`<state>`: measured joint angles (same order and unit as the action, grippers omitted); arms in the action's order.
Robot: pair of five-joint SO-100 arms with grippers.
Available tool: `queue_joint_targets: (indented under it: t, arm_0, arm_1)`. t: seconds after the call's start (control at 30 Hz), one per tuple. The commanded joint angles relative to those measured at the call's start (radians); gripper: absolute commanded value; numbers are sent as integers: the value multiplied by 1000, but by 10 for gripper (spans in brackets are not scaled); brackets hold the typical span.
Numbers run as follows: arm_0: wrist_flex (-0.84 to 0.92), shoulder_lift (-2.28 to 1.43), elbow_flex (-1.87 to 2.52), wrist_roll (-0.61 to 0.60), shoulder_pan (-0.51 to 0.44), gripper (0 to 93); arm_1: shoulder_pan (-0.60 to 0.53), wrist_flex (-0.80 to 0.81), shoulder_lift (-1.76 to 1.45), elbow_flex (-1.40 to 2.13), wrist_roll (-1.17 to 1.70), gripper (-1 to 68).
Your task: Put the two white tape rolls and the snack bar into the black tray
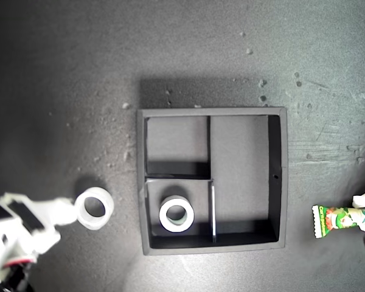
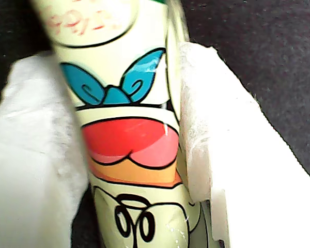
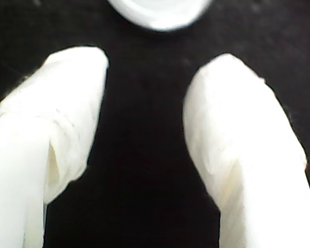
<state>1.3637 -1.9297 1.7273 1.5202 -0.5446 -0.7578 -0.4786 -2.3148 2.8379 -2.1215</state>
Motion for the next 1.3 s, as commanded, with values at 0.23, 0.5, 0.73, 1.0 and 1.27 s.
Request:
queue_joint_targets:
  t: [0.23,0.5,0.73,1.0,1.27]
  arm_0:
    - [-279,227,63,66,-77,141]
    - [-281,321,133,127,-49,151]
    - [-308,362,178,49,21,93]
    - [-120,221,100,-46,78,0]
    - [241,265,-388,-414,281,0]
  arm_1:
    - [-14,-71,-9,-58,-483,-5]
    - [138,-115,-9,-201,-351,-5]
    - [345,-215,-9,-426,270,-5]
    - [522,-546,-12,-650,364,-5]
    - [497,-262,-175,-259,-313,-3]
